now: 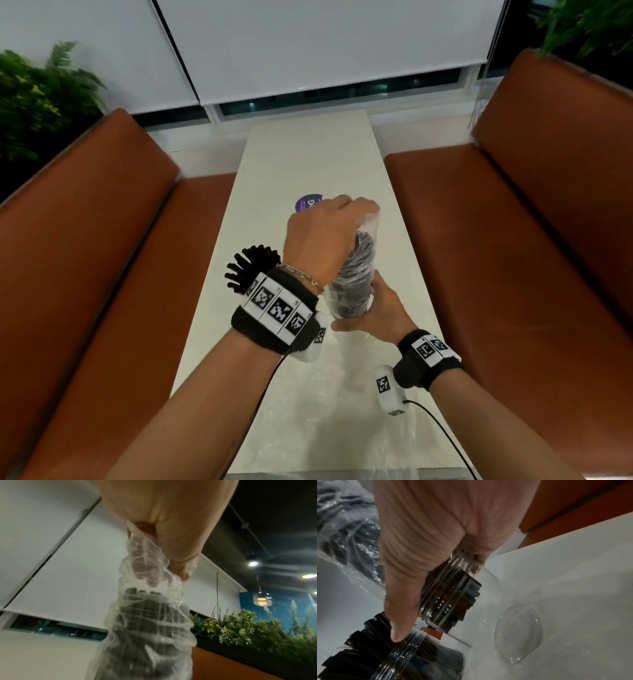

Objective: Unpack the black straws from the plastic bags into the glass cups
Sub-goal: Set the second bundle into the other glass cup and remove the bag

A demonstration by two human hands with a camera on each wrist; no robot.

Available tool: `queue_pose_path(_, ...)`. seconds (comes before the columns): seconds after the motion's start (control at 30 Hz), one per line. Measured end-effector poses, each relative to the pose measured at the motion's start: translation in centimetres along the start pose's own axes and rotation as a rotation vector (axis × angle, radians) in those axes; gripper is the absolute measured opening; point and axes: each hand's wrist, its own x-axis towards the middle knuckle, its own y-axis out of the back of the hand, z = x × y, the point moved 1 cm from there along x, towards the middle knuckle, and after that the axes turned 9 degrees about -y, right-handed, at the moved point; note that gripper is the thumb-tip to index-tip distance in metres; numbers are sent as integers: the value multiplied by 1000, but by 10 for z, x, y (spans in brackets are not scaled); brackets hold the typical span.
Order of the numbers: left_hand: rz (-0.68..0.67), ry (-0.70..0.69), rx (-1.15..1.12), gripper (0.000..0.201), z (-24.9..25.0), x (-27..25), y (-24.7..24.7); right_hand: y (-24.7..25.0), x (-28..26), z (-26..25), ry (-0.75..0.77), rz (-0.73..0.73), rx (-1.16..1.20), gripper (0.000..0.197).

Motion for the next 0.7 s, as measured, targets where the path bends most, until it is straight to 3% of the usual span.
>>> queue_pose_path(0.1,-15,-94,68,43,3,19,8,-1,-1,2,-8,29,20,105)
queue_pose_path(0.3,1,-121,168,11,1,39,28,-4,1,-1,-14,25,14,97)
queue_pose_path(0.5,17,-24,158,36,1,41,51,-7,5,1,-8,39,3,106)
queue_pose_path(0.6,116,-47,170,36,-1,38,69,-7,4,-3,4,51,-11,102)
queue_pose_path(0.7,211,54,169,39,-4,38,102,-6,4,-7,-25,48,-39,107)
